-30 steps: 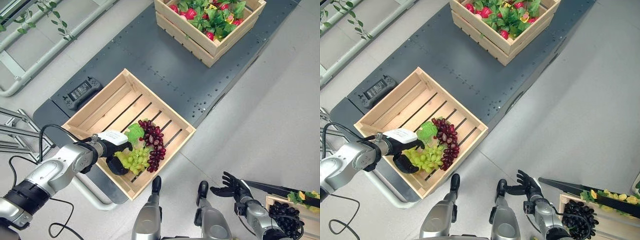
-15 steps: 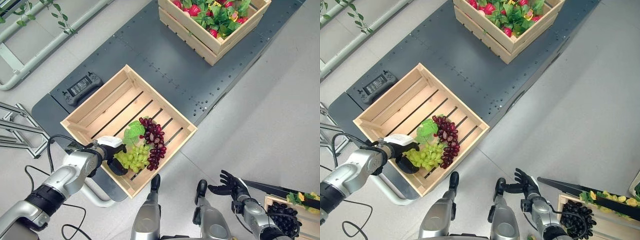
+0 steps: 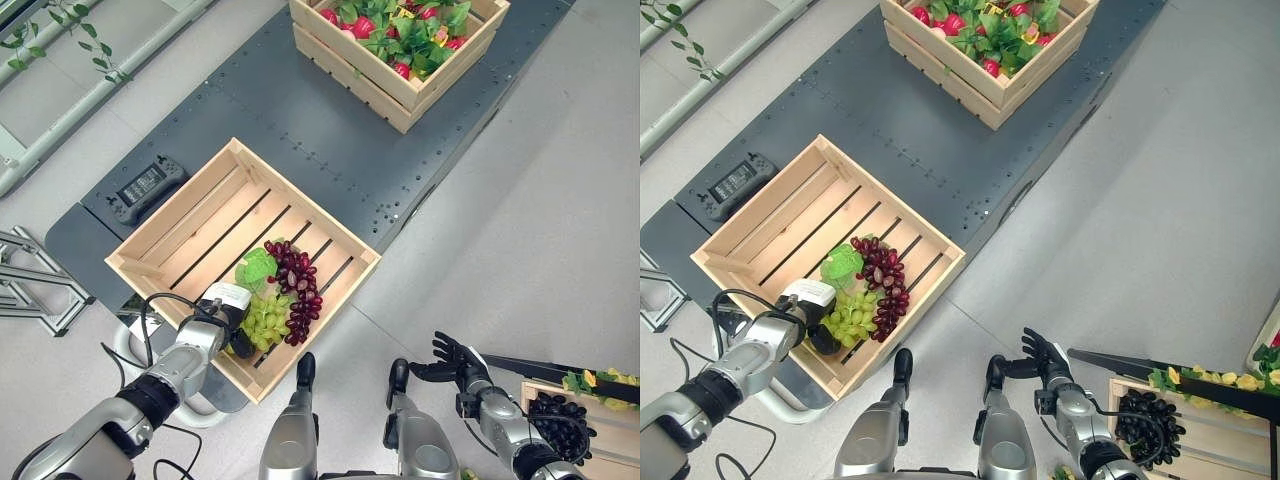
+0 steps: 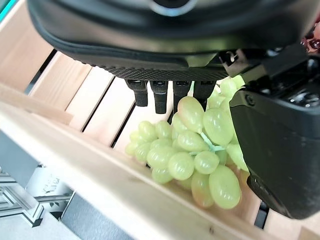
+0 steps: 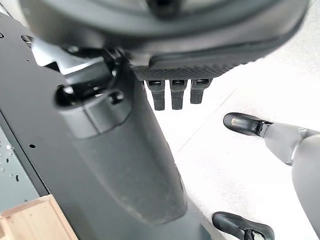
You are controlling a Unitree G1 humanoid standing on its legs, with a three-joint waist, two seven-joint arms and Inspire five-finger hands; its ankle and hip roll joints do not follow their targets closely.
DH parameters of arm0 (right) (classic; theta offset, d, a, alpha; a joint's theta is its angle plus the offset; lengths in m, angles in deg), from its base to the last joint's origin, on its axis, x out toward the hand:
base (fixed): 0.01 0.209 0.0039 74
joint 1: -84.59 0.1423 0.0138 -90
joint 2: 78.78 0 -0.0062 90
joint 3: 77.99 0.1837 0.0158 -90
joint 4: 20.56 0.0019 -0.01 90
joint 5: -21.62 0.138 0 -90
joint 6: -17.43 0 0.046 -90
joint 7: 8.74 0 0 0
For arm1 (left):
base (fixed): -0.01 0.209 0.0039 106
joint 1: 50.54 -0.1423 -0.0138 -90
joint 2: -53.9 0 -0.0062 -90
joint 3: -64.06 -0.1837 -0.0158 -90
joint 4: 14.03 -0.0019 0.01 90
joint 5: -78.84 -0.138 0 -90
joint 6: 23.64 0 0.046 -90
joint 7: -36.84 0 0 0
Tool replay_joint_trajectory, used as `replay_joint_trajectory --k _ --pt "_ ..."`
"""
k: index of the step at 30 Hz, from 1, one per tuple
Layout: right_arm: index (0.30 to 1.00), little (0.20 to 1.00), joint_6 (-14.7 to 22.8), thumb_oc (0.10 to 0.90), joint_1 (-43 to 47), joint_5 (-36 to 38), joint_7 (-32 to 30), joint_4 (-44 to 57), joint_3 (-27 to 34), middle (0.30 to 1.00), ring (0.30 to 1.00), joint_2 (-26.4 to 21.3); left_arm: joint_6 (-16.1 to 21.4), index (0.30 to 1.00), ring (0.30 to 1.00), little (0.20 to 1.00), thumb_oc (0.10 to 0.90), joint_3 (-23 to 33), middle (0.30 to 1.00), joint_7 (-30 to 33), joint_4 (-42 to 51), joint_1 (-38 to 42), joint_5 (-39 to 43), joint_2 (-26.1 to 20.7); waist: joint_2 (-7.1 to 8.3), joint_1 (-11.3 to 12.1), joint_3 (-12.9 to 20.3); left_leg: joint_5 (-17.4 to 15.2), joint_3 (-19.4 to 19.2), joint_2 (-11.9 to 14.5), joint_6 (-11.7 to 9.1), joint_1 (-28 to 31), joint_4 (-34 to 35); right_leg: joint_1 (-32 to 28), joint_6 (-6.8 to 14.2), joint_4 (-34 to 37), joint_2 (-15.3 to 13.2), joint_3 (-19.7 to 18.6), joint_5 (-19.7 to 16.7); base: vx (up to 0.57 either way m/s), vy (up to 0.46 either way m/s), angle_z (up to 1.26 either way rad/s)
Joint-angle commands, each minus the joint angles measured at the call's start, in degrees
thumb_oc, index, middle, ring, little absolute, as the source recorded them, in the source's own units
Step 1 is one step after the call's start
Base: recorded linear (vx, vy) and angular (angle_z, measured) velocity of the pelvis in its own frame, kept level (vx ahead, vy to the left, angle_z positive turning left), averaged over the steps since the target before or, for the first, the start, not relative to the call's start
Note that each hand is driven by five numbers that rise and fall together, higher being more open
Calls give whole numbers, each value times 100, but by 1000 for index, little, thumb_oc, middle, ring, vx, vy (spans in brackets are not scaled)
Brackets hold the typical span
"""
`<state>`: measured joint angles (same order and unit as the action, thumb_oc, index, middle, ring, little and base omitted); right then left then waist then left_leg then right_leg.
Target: Pick up the fruits from the basket on one side to the basket on the other side
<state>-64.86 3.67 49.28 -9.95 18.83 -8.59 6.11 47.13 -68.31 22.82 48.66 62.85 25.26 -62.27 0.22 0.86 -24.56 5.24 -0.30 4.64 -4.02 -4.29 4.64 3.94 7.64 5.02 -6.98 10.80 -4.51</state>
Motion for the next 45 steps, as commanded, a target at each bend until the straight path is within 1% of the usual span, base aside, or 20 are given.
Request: replay_joint_trajectory --k 1,2,5,7,10,11,12,14,17,18,19,20,22,30,37,39,41,45 --pt "900 900 160 800 72 208 -253 -12 -73 900 900 -106 -416 900 900 900 800 -133 900 233 -787 89 -423 153 53 16 151 -377 -142 -370 130 -128 -361 391 -20 -889 190 -42 459 0 9 -6" --pt "900 900 157 800 79 209 -260 -11 -79 900 900 -106 -440 900 900 900 800 -146 900 253 -849 95 -454 181 54 13 150 -376 -145 -370 130 -129 -361 394 -20 -889 190 -44 457 -3 8 -8" --pt "900 900 137 800 144 230 -284 -5 -132 900 900 -91 -643 900 900 900 800 -200 900 425 -1457 78 -538 456 97 -12 127 -374 -160 -368 132 -141 -382 412 -15 -914 194 -69 455 0 4 -5" --pt "900 900 156 800 207 206 -264 -68 -192 900 900 -44 -872 900 900 900 800 -270 900 816 -2201 76 -411 821 151 -48 122 -372 -176 -361 134 -128 -378 421 -13 -935 213 -105 460 9 7 -5" --pt "900 900 157 800 300 176 -286 -145 -281 900 900 25 -1077 900 900 900 800 -359 900 1180 -2937 94 -162 1212 209 -84 125 -375 -217 -342 138 -111 -369 428 -3 -946 223 -148 464 6 6 -8" --pt "900 900 157 800 303 173 -287 -147 -283 900 900 28 -1078 900 900 900 800 -361 900 1209 -2988 98 -147 1238 211 -85 125 -375 -219 -341 139 -111 -368 429 -2 -946 223 -151 464 7 5 -8" --pt "900 900 158 800 333 146 -287 -172 -308 900 900 62 -1164 900 900 900 800 -380 900 1252 -3233 104 -88 1393 239 -99 128 -376 -229 -336 142 -112 -374 433 1 -953 228 -172 466 0 4 -4" --pt "900 900 141 800 417 137 -310 -216 -352 900 900 108 -1283 900 900 900 800 -420 900 1256 -3483 120 -70 1553 273 -111 122 -375 -240 -333 143 -113 -364 448 2 -961 239 -193 467 -5 3 -6" --pt "900 900 112 800 497 129 -338 -265 -411 900 900 157 -1384 900 900 900 800 -449 900 1176 -3702 125 -20 1683 298 -127 132 -377 -242 -325 140 -90 -342 439 10 -961 245 -218 473 3 7 -9" --pt "900 900 88 800 507 106 -347 -258 -424 900 900 172 -1421 578 578 578 585 -468 578 1150 -3750 128 5 1715 307 -136 141 -382 -249 -322 140 -71 -326 427 15 -953 248 -223 476 12 7 -5" --pt "900 900 87 800 509 102 -348 -261 -428 900 900 176 -1432 516 516 516 544 -471 516 1148 -3760 128 11 1726 309 -137 143 -383 -249 -322 140 -68 -324 426 15 -953 249 -225 477 10 6 -3" --pt "900 900 83 800 512 92 -350 -268 -441 900 900 184 -1451 300 300 300 400 -478 300 1188 -3780 127 62 1754 314 -142 152 -384 -250 -323 142 -64 -321 426 16 -955 251 -229 479 7 8 -4" --pt "900 900 45 800 527 54 -367 -257 -465 900 900 204 -1513 300 300 300 400 -455 300 1189 -3809 155 143 1808 324 -154 172 -386 -262 -318 141 -54 -318 427 23 -969 252 -242 488 7 12 -5" --pt "900 900 -37 800 509 -5 -400 -152 -498 900 900 204 -1525 300 300 300 400 -403 300 1398 -3791 227 316 1773 323 -160 217 -406 -279 -315 143 -28 -331 394 37 -972 238 -221 498 0 0 0" --pt "900 900 -14 800 436 5 -393 -124 -466 900 900 136 -1370 300 300 300 400 -247 300 1930 -3832 188 522 1637 277 -148 250 -395 -269 -331 145 4 -300 359 33 -950 223 -190 493 0 0 0" --pt "900 900 7 800 370 43 -388 -68 -429 900 900 64 -1266 300 300 300 400 -122 300 2278 -3764 120 592 1512 223 -139 256 -385 -256 -346 143 22 -280 341 32 -938 204 -169 488 0 0 0" --pt "900 900 61 800 309 33 -373 -26 -389 900 900 7 -1231 300 300 300 400 -38 300 2484 -3661 69 568 1416 165 -131 251 -375 -247 -358 141 25 -267 334 30 -928 186 -146 480 -5 15 -1" --pt "900 900 133 800 131 97 -375 190 -261 900 900 -158 -1125 300 300 300 400 189 300 2919 -3264 -104 579 1037 27 -113 284 -340 -201 -403 134 34 -214 314 20 -897 143 -93 469 -6 16 0"
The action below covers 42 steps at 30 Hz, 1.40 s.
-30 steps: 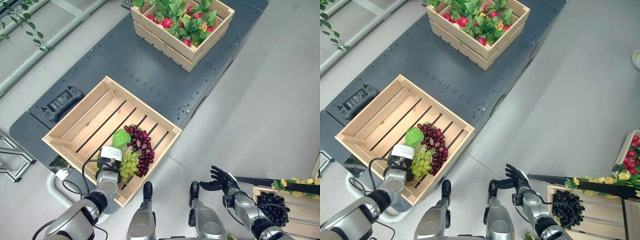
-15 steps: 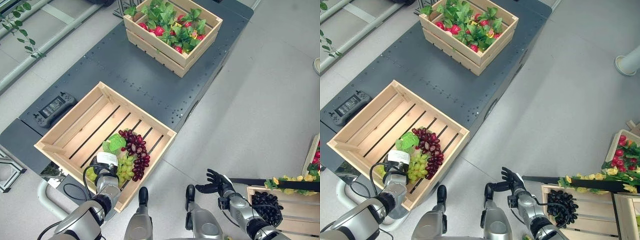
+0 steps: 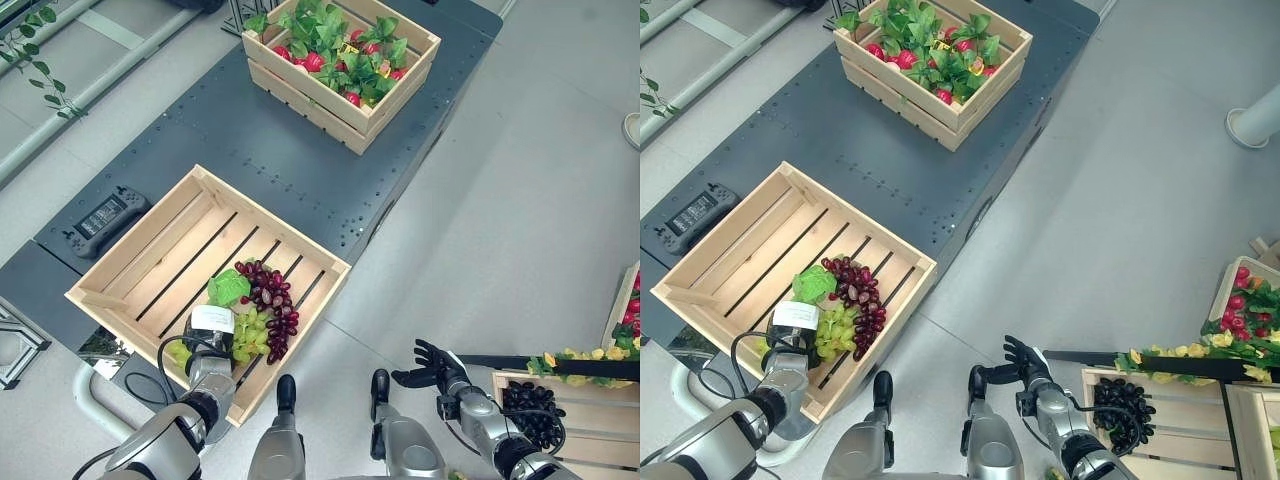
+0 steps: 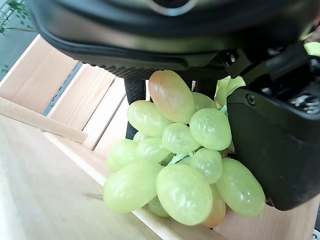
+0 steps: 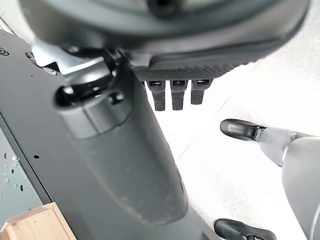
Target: Pick up the fruits from the basket on one side to the basket on the other side
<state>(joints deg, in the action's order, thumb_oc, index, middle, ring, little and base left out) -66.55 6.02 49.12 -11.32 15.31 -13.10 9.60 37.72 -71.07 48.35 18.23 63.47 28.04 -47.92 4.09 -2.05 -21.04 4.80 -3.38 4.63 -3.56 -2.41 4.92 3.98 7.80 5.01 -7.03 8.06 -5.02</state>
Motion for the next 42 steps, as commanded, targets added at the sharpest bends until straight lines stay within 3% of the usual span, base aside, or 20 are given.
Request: replay_joint_trajectory --k 1,7,14,17,19,24,33,42 --pt "900 900 301 800 -170 140 -227 661 254 900 900 -563 -163 300 300 300 400 571 300 477 -37 -242 320 -536 -404 182 -46 -284 114 -415 87 -138 -211 294 1 -871 126 207 510 0 0 0" --pt "900 900 408 800 -468 224 -187 1242 500 900 900 -728 -9 300 300 300 400 1085 300 564 832 -702 134 -1020 -561 223 62 -243 197 -492 77 -101 -115 234 -22 -787 54 281 477 7 -1 3" --pt "900 900 494 800 -1266 359 -117 3101 949 900 900 -947 254 300 300 300 400 2110 300 -1261 3890 -1589 -1080 -2508 -735 293 462 -226 401 -587 31 0 8 -79 39 -397 -73 409 314 47 -60 11" --pt "900 900 570 800 -1385 341 -82 3367 1008 900 900 -968 463 300 300 300 400 2343 300 -1656 4386 -1716 -1219 -2820 -745 327 576 -219 459 -595 28 13 8 -163 55 -312 -87 456 280 45 -89 20" --pt "900 900 677 800 -1505 353 -8 3695 1039 900 900 -1047 863 300 300 300 400 2653 300 -2378 4999 -1831 -1551 -3200 -756 364 741 -210 522 -596 11 54 8 -286 75 -189 -97 508 234 68 -136 12" --pt "900 900 681 800 -1655 457 84 4359 1056 900 900 -1209 1422 300 300 300 400 3161 300 -3235 5861 -1896 -1572 -3776 -793 404 964 -192 571 -579 -14 103 8 -470 82 -29 -111 576 192 60 -97 19" --pt "900 900 721 800 -1637 359 133 5642 1069 900 900 -1400 1952 300 300 300 400 3733 300 -4117 6489 -1875 -1323 -4353 -846 477 1230 -198 596 -527 -38 179 8 -586 90 -1 -124 626 208 38 -65 8" --pt "900 900 653 800 -1037 163 -19 6913 1217 900 900 -1706 2296 300 300 300 400 3747 300 -3599 6263 -1464 -906 -4725 -838 627 1419 -285 538 -470 -19 292 8 -668 99 -1 -132 614 260 25 -40 0"
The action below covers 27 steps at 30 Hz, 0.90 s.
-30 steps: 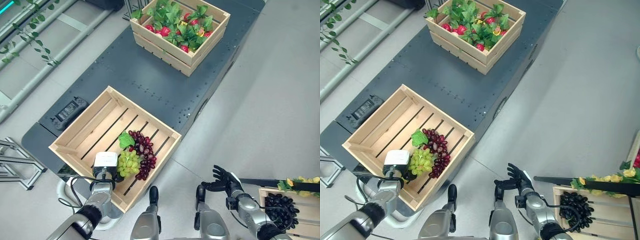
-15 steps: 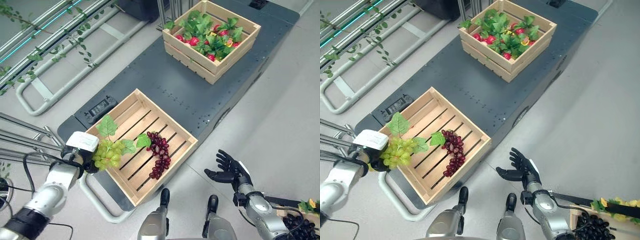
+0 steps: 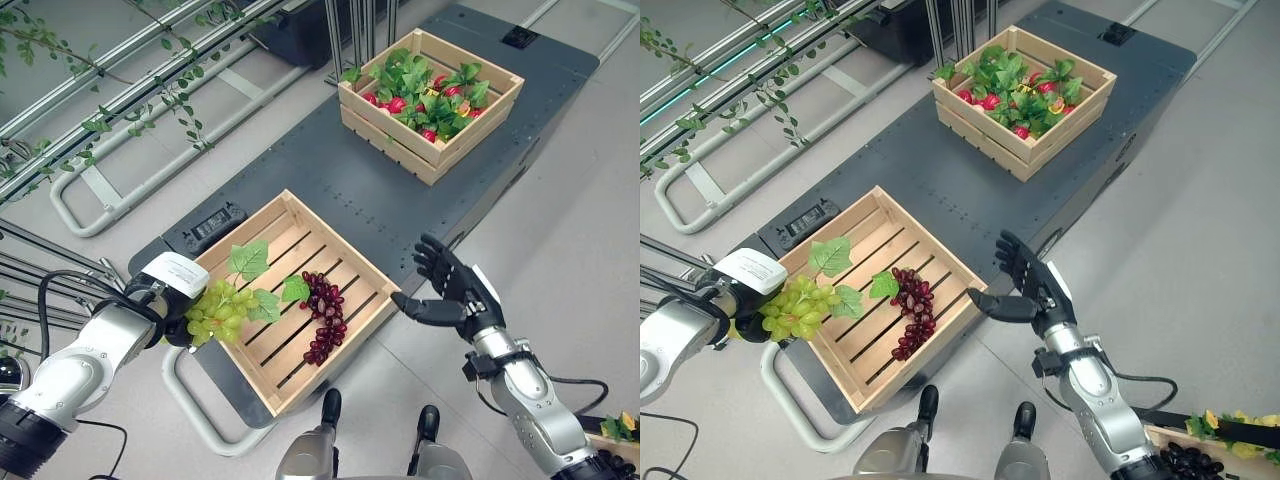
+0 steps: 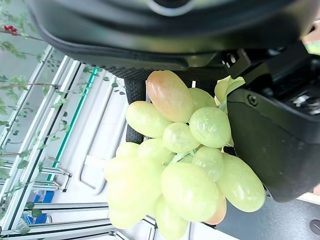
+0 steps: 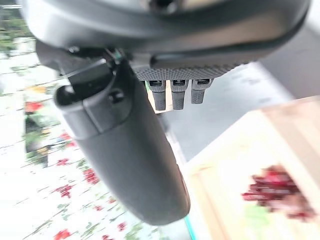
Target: Pick up the fruits from the basket on one side to the basket on the other side
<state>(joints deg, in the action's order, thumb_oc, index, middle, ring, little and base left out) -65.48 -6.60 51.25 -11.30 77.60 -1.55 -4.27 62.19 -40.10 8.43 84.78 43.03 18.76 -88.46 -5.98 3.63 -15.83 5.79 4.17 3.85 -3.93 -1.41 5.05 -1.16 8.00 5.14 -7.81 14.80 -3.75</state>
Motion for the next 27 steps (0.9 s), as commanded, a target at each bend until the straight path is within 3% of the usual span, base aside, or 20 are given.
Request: replay_joint_trajectory --k 1,9,14,20,24,27 --pt "900 900 509 800 341 -31 -30 866 108 900 900 -369 -114 300 300 300 400 660 300 482 -403 662 81 -729 169 79 931 -402 -247 -377 22 207 -5 -163 79 -14 -56 -61 142 0 0 0" --pt "900 900 482 800 612 297 381 1373 268 900 900 -494 17 300 300 300 400 770 300 767 -331 774 99 -739 194 160 1051 -475 -305 -334 24 286 -5 -210 101 -14 -91 -96 168 2 -13 0" --pt "900 900 198 800 847 823 821 1427 94 900 900 -472 -3 300 300 300 400 570 300 814 -294 1104 89 -696 226 198 1121 -506 -329 -308 20 331 -5 -232 108 -14 -103 -105 172 0 -22 0" --pt "900 900 -191 800 1119 944 1139 1383 -336 900 900 -372 -135 300 300 300 400 24 300 641 -262 1792 -118 -586 273 216 1197 -525 -348 -281 3 380 -5 -249 108 -14 -108 -93 173 1 -24 1" --pt "900 900 -613 800 1408 1185 825 1146 -839 900 900 -145 -83 300 300 300 400 -716 300 799 -297 2743 -556 -503 285 209 1244 -533 -345 -257 -25 416 -5 -286 91 -14 -110 -67 189 1 -34 2" --pt "900 900 -639 800 1575 1289 601 891 -1106 900 900 74 -138 300 300 300 400 -1242 300 1027 -237 3374 -829 -331 286 195 1274 -545 -337 -257 -35 435 -5 -303 86 -14 -111 -64 200 1 -20 2"
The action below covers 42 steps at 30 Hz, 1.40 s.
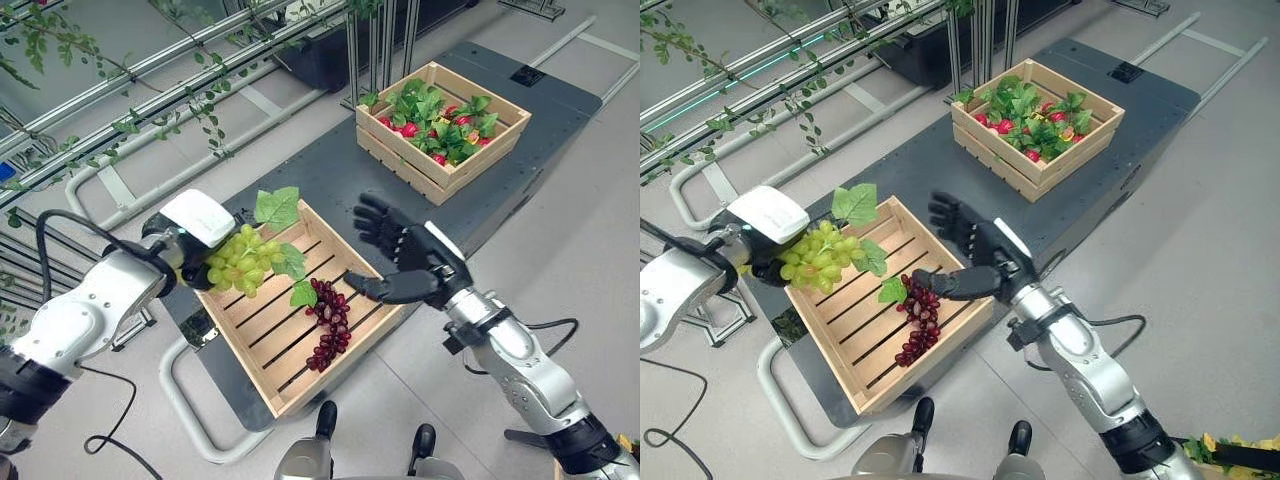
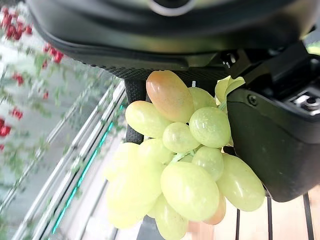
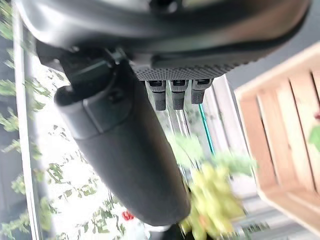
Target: Pick up the fruits from the basket on one side to the basket on the other side
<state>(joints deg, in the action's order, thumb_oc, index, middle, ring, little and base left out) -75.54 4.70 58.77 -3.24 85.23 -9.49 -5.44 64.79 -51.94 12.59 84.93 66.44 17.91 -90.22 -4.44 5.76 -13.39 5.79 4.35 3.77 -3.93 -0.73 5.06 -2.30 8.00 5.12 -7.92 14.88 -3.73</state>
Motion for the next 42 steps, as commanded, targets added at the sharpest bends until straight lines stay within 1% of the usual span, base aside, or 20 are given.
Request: replay_joint_trajectory --k 1,3,7,8,10,12,17,18,20,21,25,30,35,38,42 --pt "900 900 317 800 503 601 -349 57 -404 900 900 295 -399 300 300 300 400 -268 300 865 -248 1297 -796 -50 137 -22 1049 -558 -360 -245 -43 375 -6 -198 84 -12 -99 -64 209 0 0 0" --pt "900 900 240 800 632 790 -500 -70 -576 900 900 467 -481 300 300 300 400 -586 300 1037 -144 1659 -1013 113 137 -45 1072 -573 -380 -238 -48 396 -6 -206 68 -12 -92 -82 215 0 0 0" --pt "900 900 48 800 839 1037 -719 -170 -753 900 900 661 -474 300 300 300 400 -870 300 1224 63 2043 -1370 400 135 -76 1106 -595 -404 -224 -59 422 -6 -216 50 -12 -83 -132 230 0 0 0" --pt "900 900 -20 800 877 1167 -743 -201 -772 900 900 696 -328 300 300 300 400 -872 300 1378 106 2069 -1551 478 140 -85 1124 -605 -423 -217 -62 432 -6 -220 45 -12 -81 -138 235 0 0 0" --pt "900 900 -80 800 890 1303 -819 -196 -792 900 900 730 -165 300 300 300 400 -887 300 1584 238 2060 -1742 609 147 -105 1143 -611 -436 -215 -65 432 -6 -218 45 -12 -81 -155 234 0 0 0" --pt "900 900 -164 800 900 1365 -884 -197 -772 900 900 761 28 300 300 300 400 -888 300 1783 382 1982 -2219 859 159 -136 1163 -630 -445 -215 -59 445 -6 -219 42 -12 -79 -172 236 0 0 0" --pt "900 900 -217 800 930 1531 -1004 -208 -797 900 900 804 223 300 300 300 400 -842 300 2258 506 1861 -2797 1204 203 -178 1191 -653 -463 -220 -39 469 -6 -229 38 -12 -66 -221 243 0 0 0" --pt "900 900 -240 800 923 1562 -1023 -207 -794 900 900 806 300 300 300 300 400 -808 300 2499 524 1824 -2890 1263 217 -189 1204 -654 -477 -220 -37 478 -6 -232 36 -12 -60 -228 241 0 0 0" --pt "900 900 -250 800 895 1564 -993 -227 -786 900 900 811 342 300 300 300 400 -755 300 2591 547 1745 -3033 1372 234 -197 1226 -654 -477 -221 -29 479 -6 -229 35 -12 -54 -244 237 0 0 0" --pt "900 900 -262 800 871 1584 -987 -227 -781 900 900 816 430 300 300 300 400 -705 300 2704 575 1693 -3130 1441 248 -202 1239 -657 -469 -224 -25 482 -6 -226 35 -12 -46 -262 236 0 0 0" --pt "900 900 -287 800 797 1569 -964 -261 -792 900 900 836 630 300 300 300 400 -587 300 2901 546 1588 -3293 1526 283 -218 1263 -661 -505 -208 -17 489 -6 -225 26 -12 -33 -289 237 0 0 0" --pt "900 900 -314 800 724 1565 -978 -297 -741 900 900 816 693 300 300 300 400 -452 300 2973 524 1437 -3364 1600 306 -230 1287 -663 -518 -203 -7 497 -6 -220 25 -12 -24 -326 232 0 0 0" --pt "900 900 -385 800 640 1729 -974 -302 -660 900 900 760 778 300 300 300 400 -294 300 3039 533 1293 -3338 1592 334 -248 1309 -664 -548 -184 -3 507 -6 -210 23 -12 -25 -357 225 0 0 0" --pt "900 900 -442 800 583 2057 -908 -313 -643 900 900 782 797 300 300 300 400 -217 300 3088 547 1202 -3339 1626 350 -247 1307 -665 -553 -175 -1 509 -6 -211 24 -12 -25 -365 226 0 0 0" --pt "900 900 -324 800 533 2398 -1104 -379 -641 900 900 886 790 300 300 300 400 -142 300 3097 573 1125 -3243 1688 372 -231 1321 -663 -535 -175 3 501 -6 -203 26 -12 -28 -362 215 0 0 0"
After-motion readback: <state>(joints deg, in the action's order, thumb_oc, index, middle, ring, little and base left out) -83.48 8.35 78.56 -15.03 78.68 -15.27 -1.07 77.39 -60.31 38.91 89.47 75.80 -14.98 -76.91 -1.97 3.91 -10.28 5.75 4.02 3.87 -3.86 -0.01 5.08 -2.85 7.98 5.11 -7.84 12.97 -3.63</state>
